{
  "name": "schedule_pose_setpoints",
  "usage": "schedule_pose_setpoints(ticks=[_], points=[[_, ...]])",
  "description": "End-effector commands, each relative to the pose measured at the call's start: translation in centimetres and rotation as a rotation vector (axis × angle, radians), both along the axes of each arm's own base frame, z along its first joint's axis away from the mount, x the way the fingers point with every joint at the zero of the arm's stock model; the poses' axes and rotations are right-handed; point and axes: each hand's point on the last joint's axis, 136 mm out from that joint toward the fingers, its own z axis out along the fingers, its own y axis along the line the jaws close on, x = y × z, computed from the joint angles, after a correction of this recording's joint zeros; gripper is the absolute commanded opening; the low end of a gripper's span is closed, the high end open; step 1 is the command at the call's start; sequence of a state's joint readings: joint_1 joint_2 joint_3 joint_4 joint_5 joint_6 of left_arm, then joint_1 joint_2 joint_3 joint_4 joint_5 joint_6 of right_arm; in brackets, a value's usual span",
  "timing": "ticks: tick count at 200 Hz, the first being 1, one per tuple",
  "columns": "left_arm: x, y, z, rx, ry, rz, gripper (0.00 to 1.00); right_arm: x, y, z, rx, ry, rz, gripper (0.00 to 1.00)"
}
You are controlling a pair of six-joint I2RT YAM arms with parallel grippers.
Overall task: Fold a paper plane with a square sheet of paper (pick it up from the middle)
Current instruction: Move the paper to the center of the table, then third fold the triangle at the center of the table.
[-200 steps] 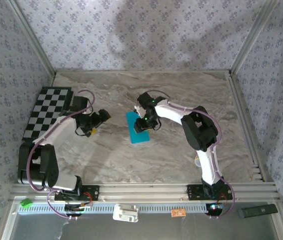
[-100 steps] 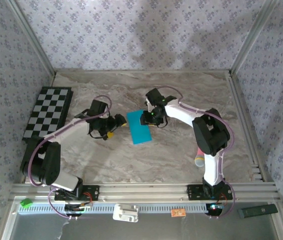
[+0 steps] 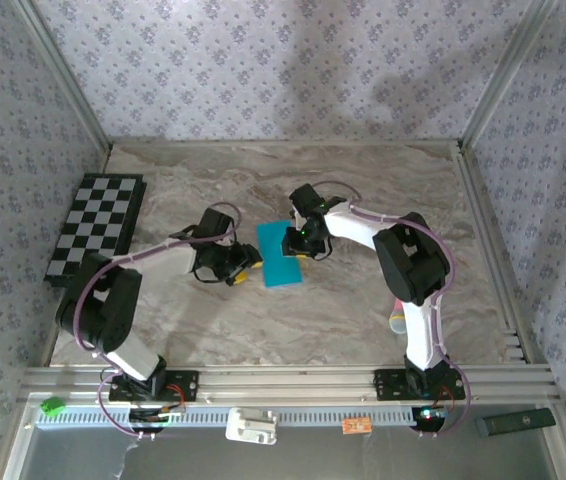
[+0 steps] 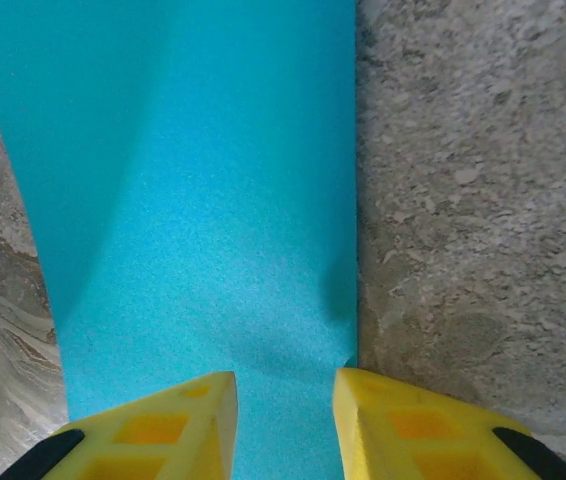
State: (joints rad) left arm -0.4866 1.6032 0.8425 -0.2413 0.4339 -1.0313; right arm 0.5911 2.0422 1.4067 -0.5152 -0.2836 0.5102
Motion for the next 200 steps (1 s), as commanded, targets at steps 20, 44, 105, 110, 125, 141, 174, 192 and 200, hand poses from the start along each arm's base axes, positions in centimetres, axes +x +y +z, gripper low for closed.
schedule_pose_setpoints(ticks=[20, 44, 105, 110, 125, 141, 174, 192, 200], points=[[0.4, -1.4, -0.2, -0.038, 0.002, -0.045, 0.46, -1.1, -2.0, -3.4, -0.078, 0.08, -0.051, 0.31], [0.7, -2.1, -0.3, -0.07, 0.006, -0.056, 0.41, -1.2, -2.3, -3.7, -0.081, 0.091, -0.059, 0.3], [1.0, -2.8, -0.6, -0.103, 0.018, -0.061, 0.36, -1.2, -2.4, -3.9, -0.072, 0.101, -0.067, 0.29], [1.0, -2.9, -0.7, -0.106, 0.021, -0.063, 0.36, -1.1, -2.4, -3.8, -0.07, 0.099, -0.069, 0.29], [1.1, -3.1, -0.9, -0.114, 0.027, -0.069, 0.36, -1.1, -2.3, -3.8, -0.067, 0.1, -0.068, 0.29], [1.2, -3.3, -1.0, -0.118, 0.033, -0.072, 0.36, -1.1, -2.4, -3.8, -0.069, 0.1, -0.07, 0.29], [1.5, -4.0, -0.3, -0.15, 0.024, -0.099, 0.36, -1.2, -2.4, -3.8, -0.069, 0.101, -0.071, 0.29], [1.5, -4.5, -0.2, -0.175, 0.031, -0.118, 0.35, -1.2, -2.4, -3.7, -0.067, 0.101, -0.071, 0.29], [1.6, -4.6, -0.1, -0.182, 0.03, -0.122, 0.35, -1.2, -2.4, -3.6, -0.066, 0.101, -0.072, 0.29]])
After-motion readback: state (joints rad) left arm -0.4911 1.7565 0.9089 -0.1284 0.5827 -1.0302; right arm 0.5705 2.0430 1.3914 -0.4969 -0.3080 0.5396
